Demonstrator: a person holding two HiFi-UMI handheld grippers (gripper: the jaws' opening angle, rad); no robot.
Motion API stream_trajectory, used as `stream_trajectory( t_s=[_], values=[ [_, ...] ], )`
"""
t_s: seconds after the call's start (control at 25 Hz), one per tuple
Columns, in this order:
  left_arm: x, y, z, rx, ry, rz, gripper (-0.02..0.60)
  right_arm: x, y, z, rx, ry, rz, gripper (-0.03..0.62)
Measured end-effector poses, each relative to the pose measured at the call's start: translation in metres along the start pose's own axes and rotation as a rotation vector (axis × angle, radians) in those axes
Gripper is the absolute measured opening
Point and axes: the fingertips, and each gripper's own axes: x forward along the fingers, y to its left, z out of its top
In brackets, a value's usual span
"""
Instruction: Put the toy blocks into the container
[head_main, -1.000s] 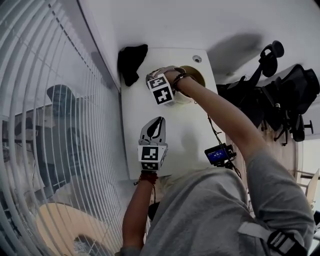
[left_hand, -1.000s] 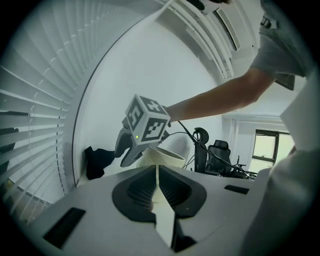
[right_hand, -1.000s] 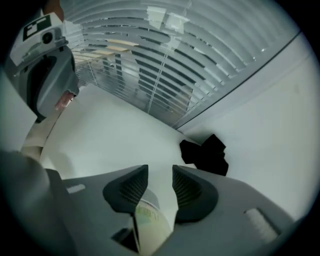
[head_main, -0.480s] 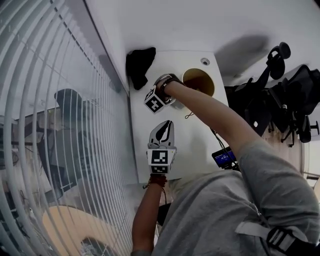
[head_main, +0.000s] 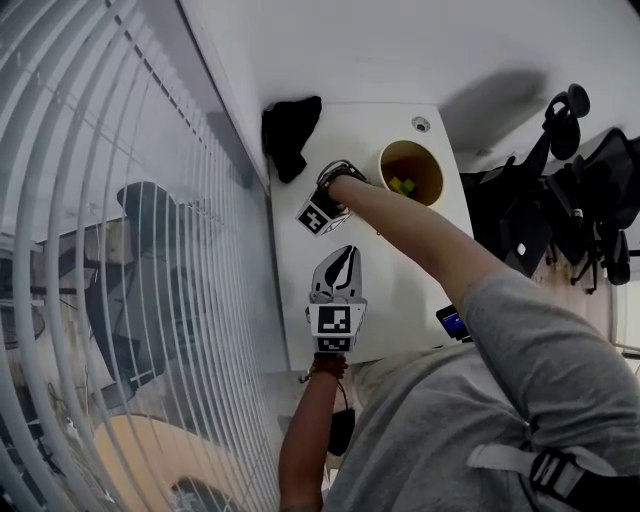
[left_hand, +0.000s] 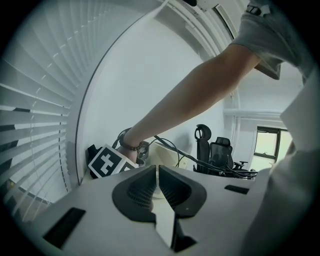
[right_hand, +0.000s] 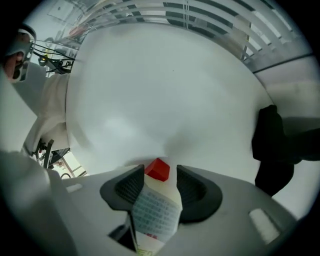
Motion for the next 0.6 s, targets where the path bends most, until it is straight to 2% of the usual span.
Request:
stream_trajectory(
  t_s=[0.16,0.28,0.36,0.44,0.6],
  values=[
    [-0.002,0.001,-0.002,-0.002,0.005,0.002,0.025,0.011,0.001,0.005,0.017,0.017,0.025,0.207],
    [-0.001,0.001,-0.003,-0.007,0.004,0.002,0.025,0.016,0.007,0.006,-0.013,0.047,0.017,0.103],
    [0.0,0.0,0.0,-0.001,0.002,-0.004,0.025,0.014,0.005,0.008,-0.038,0.055,-0.008,0.081],
    [-0.002,-0.001,0.002,0.003,0.0,-0.008,0.025,0.01,-0.001,0.018,-0.034,0.015,-0.039,0.047],
    [-0.003,-0.002,-0.001,0.0,0.012,-0.015,0.025,-0.015,0.002,0.031,0.002,-0.114,-0.052,0.029]
  ],
)
